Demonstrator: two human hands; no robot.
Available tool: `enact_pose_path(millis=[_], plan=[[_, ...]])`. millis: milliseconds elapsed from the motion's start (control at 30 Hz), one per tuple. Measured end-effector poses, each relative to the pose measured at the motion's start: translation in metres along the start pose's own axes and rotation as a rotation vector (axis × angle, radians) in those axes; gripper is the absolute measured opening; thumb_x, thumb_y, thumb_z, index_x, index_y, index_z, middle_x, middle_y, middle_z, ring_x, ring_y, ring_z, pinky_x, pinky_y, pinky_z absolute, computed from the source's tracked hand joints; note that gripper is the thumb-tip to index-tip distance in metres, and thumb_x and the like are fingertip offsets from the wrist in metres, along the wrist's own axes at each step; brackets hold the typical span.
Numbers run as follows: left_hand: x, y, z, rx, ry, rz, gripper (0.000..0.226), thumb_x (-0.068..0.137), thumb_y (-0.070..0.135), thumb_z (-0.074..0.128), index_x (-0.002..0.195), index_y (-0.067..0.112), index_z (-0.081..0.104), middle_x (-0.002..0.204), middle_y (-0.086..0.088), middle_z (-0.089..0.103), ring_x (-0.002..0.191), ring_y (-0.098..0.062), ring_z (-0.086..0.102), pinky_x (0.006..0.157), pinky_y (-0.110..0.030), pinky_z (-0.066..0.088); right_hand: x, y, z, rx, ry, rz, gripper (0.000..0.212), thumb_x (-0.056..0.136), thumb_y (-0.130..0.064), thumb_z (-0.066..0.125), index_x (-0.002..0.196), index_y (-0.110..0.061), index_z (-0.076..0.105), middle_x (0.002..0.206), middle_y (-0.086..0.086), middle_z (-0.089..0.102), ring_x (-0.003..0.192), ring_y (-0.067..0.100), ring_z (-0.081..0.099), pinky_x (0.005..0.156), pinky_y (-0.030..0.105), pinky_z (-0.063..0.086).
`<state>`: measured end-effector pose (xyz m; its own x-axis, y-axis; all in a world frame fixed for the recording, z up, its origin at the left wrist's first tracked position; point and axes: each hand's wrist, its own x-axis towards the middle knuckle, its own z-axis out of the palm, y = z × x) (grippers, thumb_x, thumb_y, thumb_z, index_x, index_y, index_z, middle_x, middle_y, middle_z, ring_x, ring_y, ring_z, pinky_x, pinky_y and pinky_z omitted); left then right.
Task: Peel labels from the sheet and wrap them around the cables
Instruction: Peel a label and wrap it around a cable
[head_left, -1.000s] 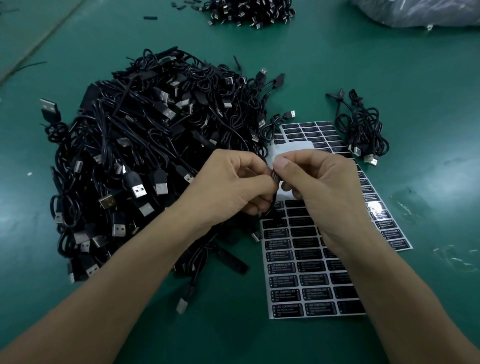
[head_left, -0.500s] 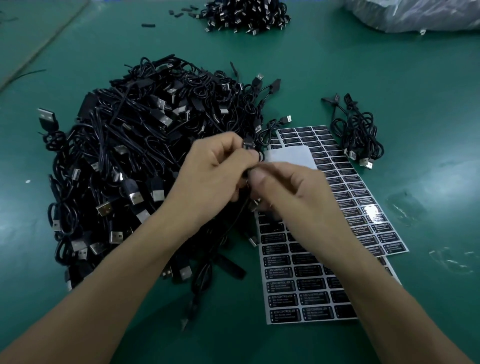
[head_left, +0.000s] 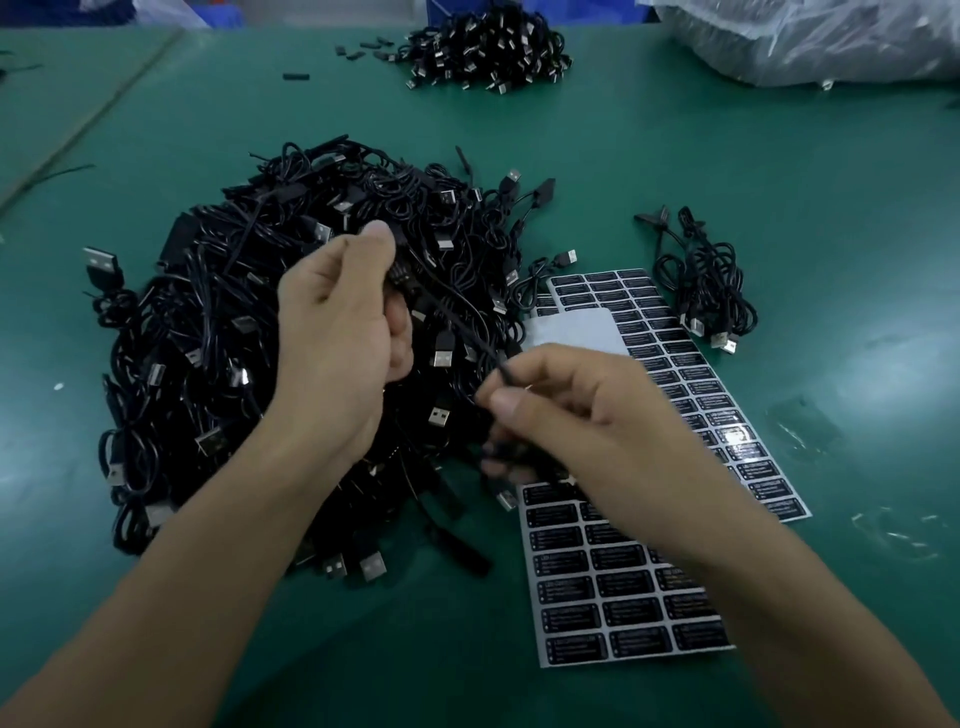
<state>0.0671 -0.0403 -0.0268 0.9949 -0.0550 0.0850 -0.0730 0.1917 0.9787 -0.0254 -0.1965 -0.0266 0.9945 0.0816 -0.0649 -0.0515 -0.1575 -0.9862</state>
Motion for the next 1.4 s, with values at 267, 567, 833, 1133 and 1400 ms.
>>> enact_pose_path(millis=[267,567,833,1133,1400], plan=[[0.000,0.000,0.002,0.042,-0.027,-0.082,0.027,0.106,0.026,0.048,0.082,0.015,0.055,0.049,0.004,0.047,0.039,-0.008,0.036,0.036,-0.020,0.027,0.032,0.007,-0.101,-0.074,0.764,0.061,0.005,0.092,-0.011,0.070,0.095,-0.011,0.074,0.064,0.002,0.071,0.049,0.011,0.063,0.050,0.024,0.056],[0.000,-0.001,0.002,0.016,-0.009,-0.101,0.027,0.105,0.018,0.050,0.079,0.015,0.054,0.047,0.004,0.046,0.037,-0.007,0.035,0.036,-0.019,0.026,0.089,0.028,-0.159,-0.547,1.001,0.168,0.015,0.084,-0.031,0.076,0.094,-0.020,0.079,0.099,0.010,0.073,0.092,0.021,0.058,0.084,0.024,0.043],[0.001,-0.003,0.002,0.033,-0.003,-0.104,0.025,0.106,0.016,0.046,0.083,0.014,0.053,0.047,0.005,0.046,0.037,-0.007,0.035,0.037,-0.019,0.024,0.081,0.018,-0.120,-0.808,0.861,0.016,0.034,0.094,-0.027,0.054,0.078,-0.003,0.071,0.077,0.014,0.071,0.081,0.035,0.061,0.075,0.032,0.041],[0.000,-0.003,0.003,0.040,0.008,-0.117,0.025,0.107,0.016,0.044,0.083,0.015,0.052,0.052,0.008,0.045,0.042,-0.007,0.031,0.038,-0.020,0.022,0.090,0.017,-0.009,-0.792,0.250,-0.102,0.023,0.095,-0.035,0.065,0.106,-0.018,0.076,0.095,-0.003,0.071,0.084,0.011,0.065,0.080,0.027,0.055],[0.001,-0.003,0.001,0.003,0.014,-0.140,0.024,0.105,0.018,0.047,0.083,0.016,0.054,0.052,0.008,0.046,0.043,-0.007,0.034,0.038,-0.019,0.027,0.095,0.012,0.002,-0.528,0.386,-0.142,0.007,0.092,-0.022,0.070,0.088,-0.024,0.075,0.076,-0.016,0.068,0.071,-0.001,0.063,0.069,0.015,0.050]])
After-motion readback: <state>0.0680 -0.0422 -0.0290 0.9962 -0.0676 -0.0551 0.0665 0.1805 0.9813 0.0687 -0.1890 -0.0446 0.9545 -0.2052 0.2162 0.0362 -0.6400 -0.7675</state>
